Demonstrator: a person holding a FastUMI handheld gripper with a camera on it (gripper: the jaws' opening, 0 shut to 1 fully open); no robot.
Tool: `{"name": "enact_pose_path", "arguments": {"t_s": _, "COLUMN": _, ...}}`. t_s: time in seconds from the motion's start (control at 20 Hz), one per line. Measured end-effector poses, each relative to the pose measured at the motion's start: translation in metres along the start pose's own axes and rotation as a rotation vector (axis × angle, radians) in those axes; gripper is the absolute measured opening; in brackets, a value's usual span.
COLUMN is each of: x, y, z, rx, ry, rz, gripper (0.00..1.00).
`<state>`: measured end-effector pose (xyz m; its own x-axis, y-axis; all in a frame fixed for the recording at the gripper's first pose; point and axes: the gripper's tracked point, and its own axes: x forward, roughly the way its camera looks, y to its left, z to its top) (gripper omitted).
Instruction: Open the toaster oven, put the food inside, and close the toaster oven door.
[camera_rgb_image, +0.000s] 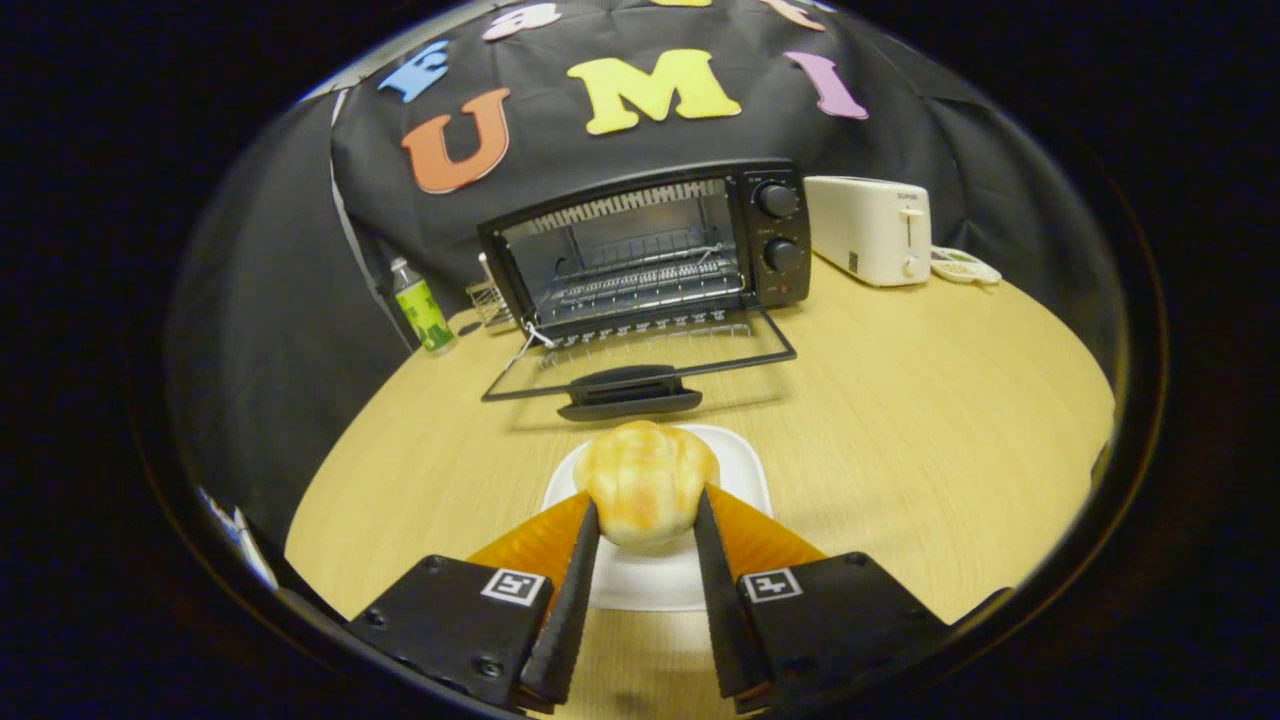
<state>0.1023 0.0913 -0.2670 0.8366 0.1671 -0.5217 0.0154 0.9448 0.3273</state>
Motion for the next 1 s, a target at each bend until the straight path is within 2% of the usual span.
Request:
{"name": "enact_pose_path", "arguments": {"t_s": 0.15, "x": -0.004, "y": 0.008, "z": 0.023, "rx": 0.119, "ry": -0.047, "rz": 0.064, "gripper": 0.57}}
{"name": "enact_pose_path", "arguments": {"t_s": 0.55, "x": 0.02, "y": 0.038, "z": 0.098, "rx": 0.212, "ry": -0.119, "rz": 0.127, "gripper": 0.57}}
{"name": "enact_pose_path", "arguments": {"t_s": 0.8, "x": 0.068, "y": 0.044, "z": 0.139, "rx": 0.238, "ry": -0.116, "rz": 0.097, "gripper": 0.57}}
{"name": "enact_pose_path", "arguments": {"t_s": 1.0, "x": 0.103, "y": 0.044, "z": 0.169, "rx": 0.206, "ry": -0.13, "rz": 0.049, "gripper": 0.57}}
